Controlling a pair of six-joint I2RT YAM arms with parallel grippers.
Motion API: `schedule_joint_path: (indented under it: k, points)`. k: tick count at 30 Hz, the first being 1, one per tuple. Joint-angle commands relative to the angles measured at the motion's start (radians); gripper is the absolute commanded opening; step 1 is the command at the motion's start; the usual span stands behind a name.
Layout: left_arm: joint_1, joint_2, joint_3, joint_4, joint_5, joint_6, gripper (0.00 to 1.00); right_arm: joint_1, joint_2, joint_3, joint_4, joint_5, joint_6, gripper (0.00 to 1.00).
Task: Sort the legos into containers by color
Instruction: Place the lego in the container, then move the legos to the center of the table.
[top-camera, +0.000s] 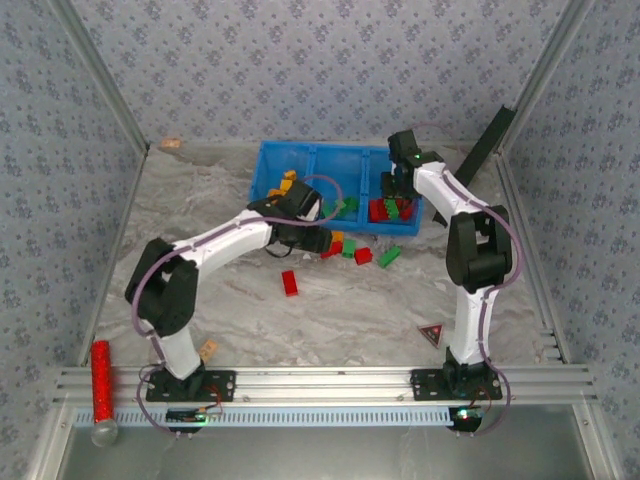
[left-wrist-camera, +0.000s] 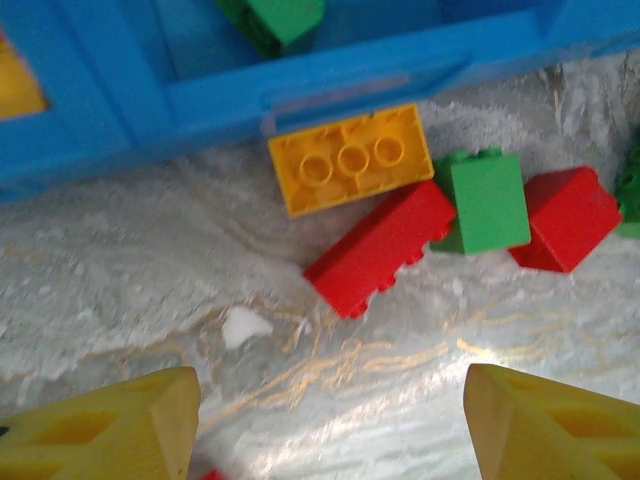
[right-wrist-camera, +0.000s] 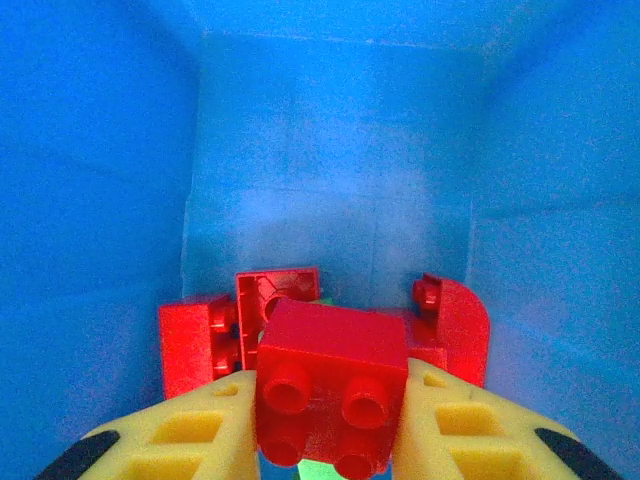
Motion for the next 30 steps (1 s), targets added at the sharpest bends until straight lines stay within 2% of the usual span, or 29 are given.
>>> schedule_joint_path:
  k: [1, 11, 19, 30]
  points:
    - [-0.010, 0.070, 0.073, -0.005, -0.030, -0.003, 0.70, -0.010, 0.016, 0.026, 0.012, -0.022, -0.021, 0.37]
    - [-0.012, 0.226, 0.226, -0.055, -0.031, 0.025, 0.71, -0.030, -0.016, -0.026, 0.037, -0.054, -0.026, 0.47]
    - [-0.025, 0.312, 0.291, -0.063, -0.026, -0.011, 0.72, -0.035, -0.032, -0.032, 0.035, -0.081, -0.027, 0.49]
    - [-0.046, 0.441, 0.398, -0.111, -0.097, -0.072, 0.74, -0.035, -0.062, -0.058, 0.036, -0.112, -0.034, 0.49]
